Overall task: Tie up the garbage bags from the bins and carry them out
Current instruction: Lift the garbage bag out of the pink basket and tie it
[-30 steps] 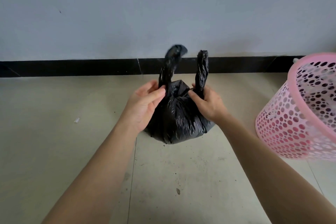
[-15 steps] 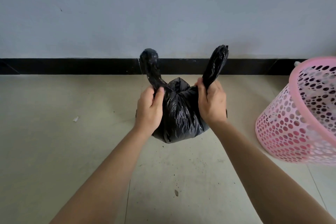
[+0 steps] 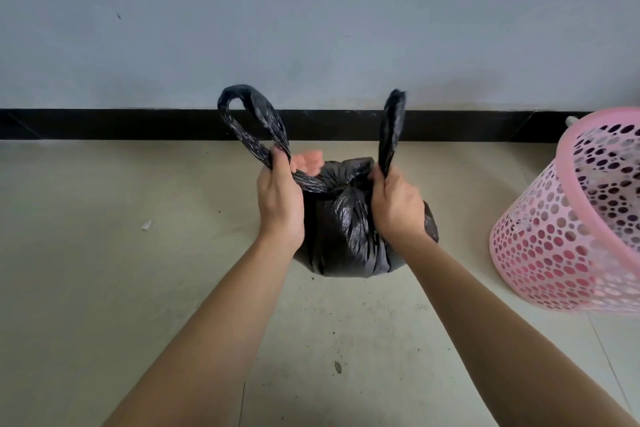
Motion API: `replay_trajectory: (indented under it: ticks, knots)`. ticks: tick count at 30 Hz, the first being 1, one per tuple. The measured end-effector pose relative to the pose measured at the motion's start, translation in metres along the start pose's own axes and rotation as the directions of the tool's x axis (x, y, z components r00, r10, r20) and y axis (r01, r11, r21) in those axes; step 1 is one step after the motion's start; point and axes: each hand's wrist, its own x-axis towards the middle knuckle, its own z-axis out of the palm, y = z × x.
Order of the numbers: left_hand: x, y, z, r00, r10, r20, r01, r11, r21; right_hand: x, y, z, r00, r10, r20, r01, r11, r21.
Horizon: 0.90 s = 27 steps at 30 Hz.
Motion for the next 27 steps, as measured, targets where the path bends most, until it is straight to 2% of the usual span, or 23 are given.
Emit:
replay_trajectory:
  ticks: [2,4,6,9,12,14,17,20,22,24,25,26,27]
  knots:
    - [-0.001,0.002,0.004,0.982,-0.188,0.022,0.189,0.963,-0.191,-0.005,0.005,0.005,0.999,-0.021,0.046,0.025,0.995,-0.1]
    - [0.002,-0.004,0.0,0.955,-0.297,0.027,0.295,0.929,-0.224,-0.008,0.009,0.009,0.996,-0.029,0.081,0.037,0.995,-0.096]
    - [0.008,-0.009,-0.008,0.932,-0.356,0.069,0.362,0.908,-0.212,-0.008,0.013,0.01,0.987,-0.09,0.129,0.101,0.991,-0.085]
    - [0.019,-0.011,-0.02,0.908,-0.362,0.21,0.397,0.904,-0.157,-0.007,0.015,0.003,0.972,-0.142,0.189,0.143,0.99,0.005]
    - [0.026,-0.014,-0.024,0.912,-0.349,0.218,0.365,0.93,-0.038,-0.001,0.004,-0.005,0.981,-0.126,0.147,0.101,0.981,0.163]
    - [0.027,-0.012,-0.021,0.944,-0.273,0.185,0.281,0.96,-0.017,0.001,-0.01,-0.011,0.991,-0.078,0.106,0.034,0.929,0.368]
    - [0.025,0.006,-0.013,0.995,-0.075,0.066,0.081,0.992,-0.098,0.005,-0.031,-0.022,0.998,-0.036,0.053,-0.003,0.798,0.603]
    - [0.024,0.031,-0.003,0.996,0.069,0.048,-0.052,0.957,-0.286,0.008,-0.044,-0.03,0.998,-0.064,-0.02,0.06,0.709,0.703]
    - [0.024,0.036,0.002,0.991,0.056,0.122,-0.016,0.952,-0.307,0.009,-0.044,-0.029,0.995,-0.082,-0.059,0.1,0.734,0.672]
    - [0.024,0.024,0.001,0.976,-0.048,0.211,0.082,0.985,-0.155,0.011,-0.035,-0.022,0.996,-0.091,-0.009,0.08,0.818,0.569]
    - [0.024,0.014,-0.003,0.963,-0.123,0.242,0.134,0.99,-0.031,0.012,-0.026,-0.017,0.991,-0.118,0.057,0.079,0.888,0.452]
    - [0.025,0.004,-0.007,0.944,-0.205,0.26,0.188,0.978,0.087,0.012,-0.017,-0.012,0.976,-0.167,0.141,0.125,0.956,0.266]
    - [0.026,-0.005,-0.013,0.92,-0.286,0.269,0.247,0.954,0.171,0.012,-0.007,-0.007,0.946,-0.216,0.243,0.203,0.976,0.075]
